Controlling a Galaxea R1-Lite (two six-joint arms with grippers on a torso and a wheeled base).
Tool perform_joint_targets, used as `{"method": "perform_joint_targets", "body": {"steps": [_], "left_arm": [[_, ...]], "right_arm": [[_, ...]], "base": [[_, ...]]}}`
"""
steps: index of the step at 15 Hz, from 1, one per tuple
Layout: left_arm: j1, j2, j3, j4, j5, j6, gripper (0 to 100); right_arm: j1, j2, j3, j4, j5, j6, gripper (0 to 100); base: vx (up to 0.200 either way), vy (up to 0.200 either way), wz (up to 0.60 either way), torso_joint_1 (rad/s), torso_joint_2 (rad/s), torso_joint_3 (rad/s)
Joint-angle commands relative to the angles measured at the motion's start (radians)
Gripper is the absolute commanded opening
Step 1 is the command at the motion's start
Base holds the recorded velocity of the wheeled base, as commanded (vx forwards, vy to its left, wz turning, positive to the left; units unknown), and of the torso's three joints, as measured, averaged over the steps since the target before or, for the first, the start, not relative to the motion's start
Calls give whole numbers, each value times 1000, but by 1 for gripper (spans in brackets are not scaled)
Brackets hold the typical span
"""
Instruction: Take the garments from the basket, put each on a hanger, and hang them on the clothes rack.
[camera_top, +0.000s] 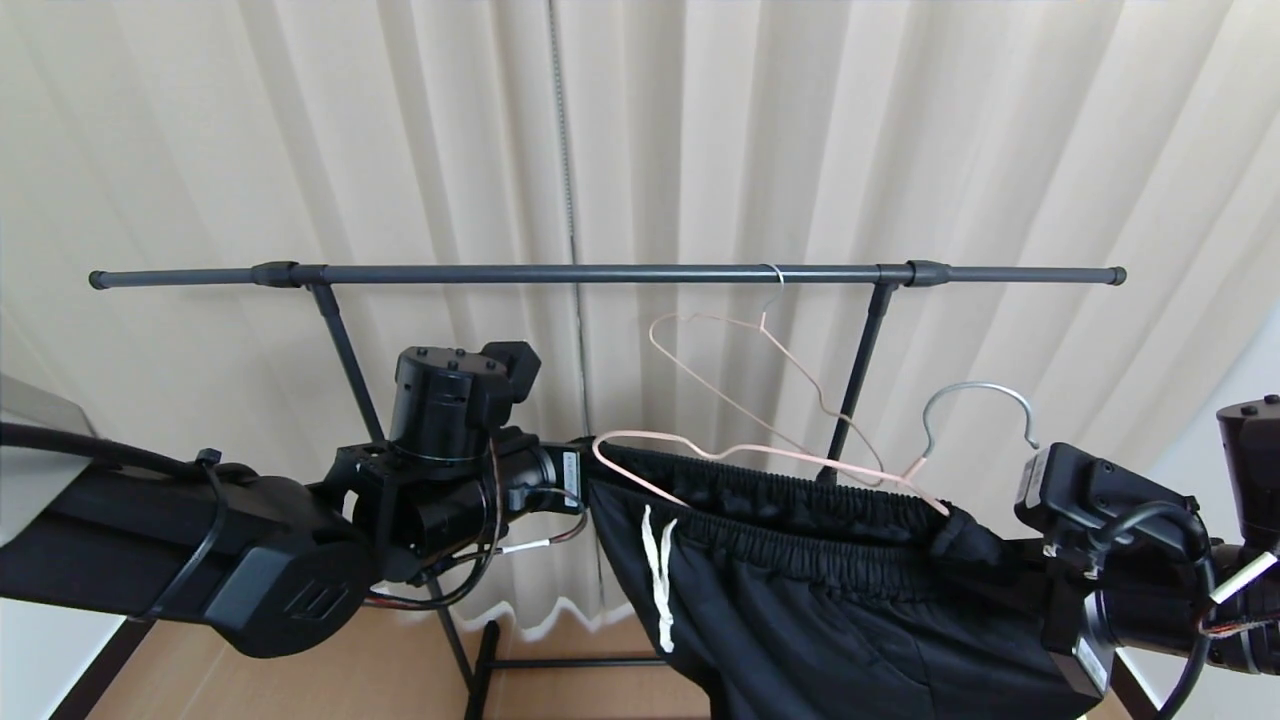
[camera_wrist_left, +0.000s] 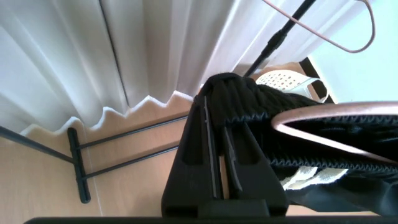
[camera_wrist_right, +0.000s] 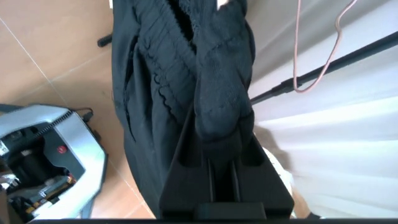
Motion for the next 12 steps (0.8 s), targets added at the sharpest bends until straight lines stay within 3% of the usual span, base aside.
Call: {"method": "perform_joint_targets", "body": {"steps": [1, 5, 8, 12], "left_arm": [[10, -1, -3, 0, 1, 4, 0], [11, -7, -6, 0, 1, 53, 0], [7, -19, -14, 3, 1, 87, 0], [-21, -45, -90, 145, 4, 127, 0]], "right_arm": [[-16, -1, 11, 1, 0, -15, 0], [-16, 17, 6, 1, -18, -15, 0], [-8, 49, 6, -1, -89, -15, 0], [21, 100, 8, -25, -146, -15, 0]], "base": [[0, 0, 0, 0, 0, 0], [0, 0, 0, 0, 0, 0], [0, 0, 0, 0, 0, 0], [0, 0, 0, 0, 0, 0]]}}
